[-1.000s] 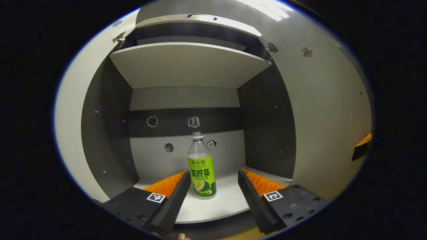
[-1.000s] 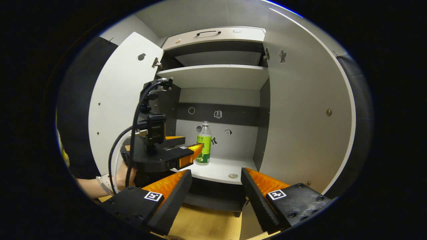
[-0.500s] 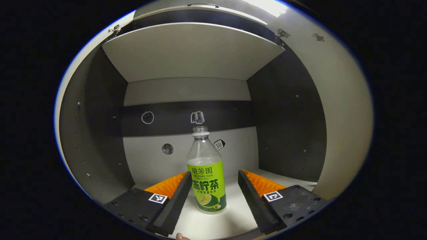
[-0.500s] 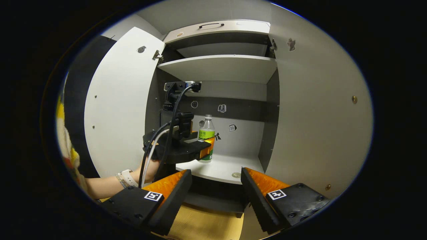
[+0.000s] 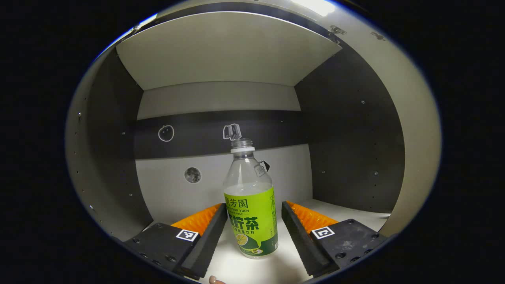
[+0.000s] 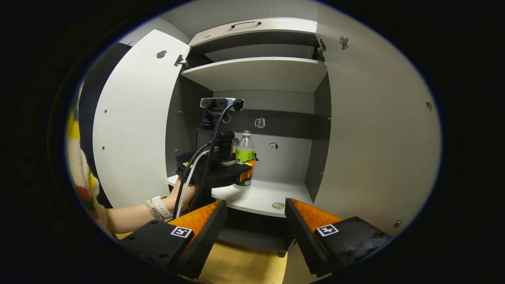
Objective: Grasp the bottle in the cabinet with the left hand and place it on the coaster, then close the right door with the right hand and the left door with the left hand.
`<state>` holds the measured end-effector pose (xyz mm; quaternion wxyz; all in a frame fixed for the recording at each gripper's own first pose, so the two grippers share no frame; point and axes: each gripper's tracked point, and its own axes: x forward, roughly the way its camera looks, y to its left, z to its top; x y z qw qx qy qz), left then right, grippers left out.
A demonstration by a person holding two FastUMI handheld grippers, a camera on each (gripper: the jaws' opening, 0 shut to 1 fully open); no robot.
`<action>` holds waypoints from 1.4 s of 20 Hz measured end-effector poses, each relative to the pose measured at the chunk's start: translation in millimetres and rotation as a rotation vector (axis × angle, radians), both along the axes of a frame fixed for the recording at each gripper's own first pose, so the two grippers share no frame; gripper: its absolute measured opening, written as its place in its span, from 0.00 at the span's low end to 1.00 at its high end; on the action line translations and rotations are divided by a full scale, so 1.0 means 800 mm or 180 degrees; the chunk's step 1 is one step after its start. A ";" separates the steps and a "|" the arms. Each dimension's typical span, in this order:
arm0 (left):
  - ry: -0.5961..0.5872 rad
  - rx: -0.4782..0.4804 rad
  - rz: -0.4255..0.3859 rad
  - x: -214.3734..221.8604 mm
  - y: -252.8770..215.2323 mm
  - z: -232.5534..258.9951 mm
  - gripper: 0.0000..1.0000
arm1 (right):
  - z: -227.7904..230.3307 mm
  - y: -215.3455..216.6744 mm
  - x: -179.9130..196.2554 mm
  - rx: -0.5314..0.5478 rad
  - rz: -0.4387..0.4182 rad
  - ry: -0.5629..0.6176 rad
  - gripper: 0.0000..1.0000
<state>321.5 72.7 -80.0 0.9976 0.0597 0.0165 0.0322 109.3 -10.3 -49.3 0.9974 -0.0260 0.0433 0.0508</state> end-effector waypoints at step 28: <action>-0.0059 -0.0263 -0.0572 -0.288 -0.083 0.028 0.80 | 0.045 -0.035 -0.111 -0.0201 -0.0596 -0.0292 0.98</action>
